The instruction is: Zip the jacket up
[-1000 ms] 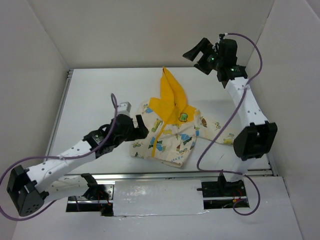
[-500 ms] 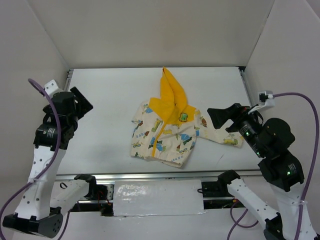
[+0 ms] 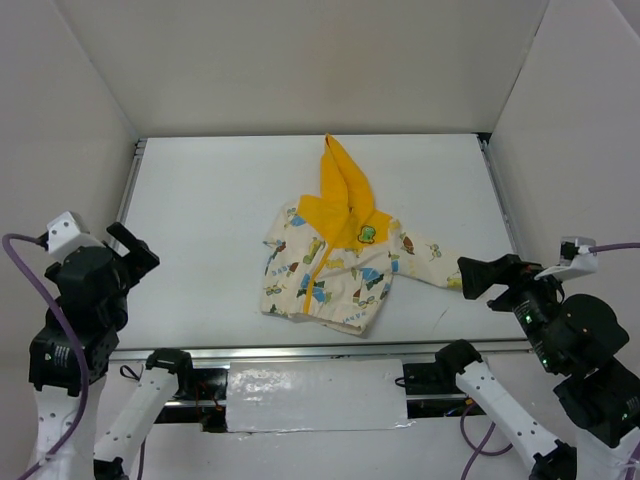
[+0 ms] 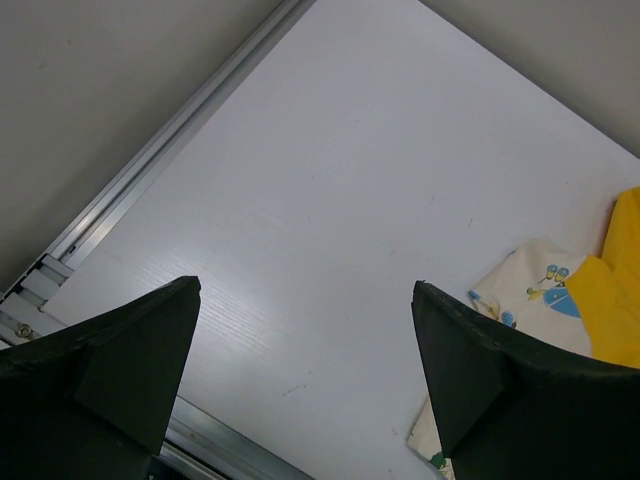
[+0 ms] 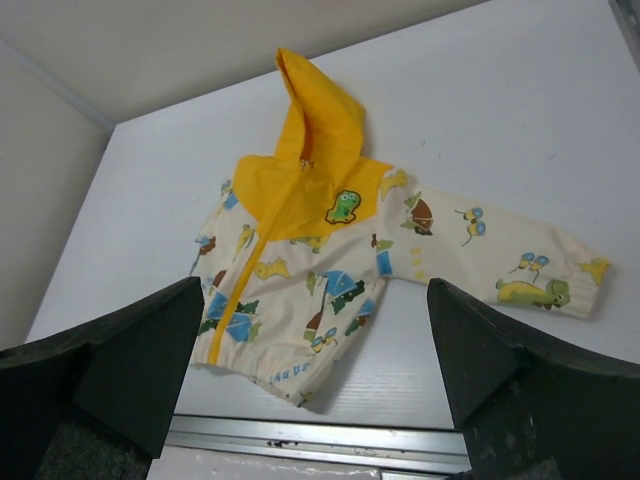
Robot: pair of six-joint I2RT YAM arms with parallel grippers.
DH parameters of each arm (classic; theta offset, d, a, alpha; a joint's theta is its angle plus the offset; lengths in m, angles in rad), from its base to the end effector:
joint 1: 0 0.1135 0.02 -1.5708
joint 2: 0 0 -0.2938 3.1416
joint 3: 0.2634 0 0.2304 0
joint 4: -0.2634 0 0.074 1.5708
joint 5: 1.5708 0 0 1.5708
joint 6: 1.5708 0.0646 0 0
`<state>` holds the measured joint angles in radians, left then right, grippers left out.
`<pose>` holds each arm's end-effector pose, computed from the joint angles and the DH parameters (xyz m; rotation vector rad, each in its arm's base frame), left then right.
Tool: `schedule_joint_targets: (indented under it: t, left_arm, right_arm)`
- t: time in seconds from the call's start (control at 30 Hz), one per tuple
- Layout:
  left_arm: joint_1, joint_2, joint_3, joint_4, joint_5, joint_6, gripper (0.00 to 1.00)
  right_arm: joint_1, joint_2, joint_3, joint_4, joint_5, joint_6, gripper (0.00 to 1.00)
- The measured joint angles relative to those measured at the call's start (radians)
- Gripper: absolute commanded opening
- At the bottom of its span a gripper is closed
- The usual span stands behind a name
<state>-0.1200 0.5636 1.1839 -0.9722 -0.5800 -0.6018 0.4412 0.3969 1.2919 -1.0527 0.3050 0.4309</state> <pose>0.0419 0.0306 0.4044 -0.8044 1.6812 0.0596 -0.0140 -0.0281 0.4169 0.2170 1.7225 0.3808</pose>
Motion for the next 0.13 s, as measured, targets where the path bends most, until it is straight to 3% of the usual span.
schedule_joint_targets:
  t: [0.13]
  left_arm:
    - [0.000,0.002,-0.008,-0.027,0.001,0.001,0.99]
  right_arm:
    - [0.000,0.000,0.000,-0.030,0.015,-0.003,1.00]
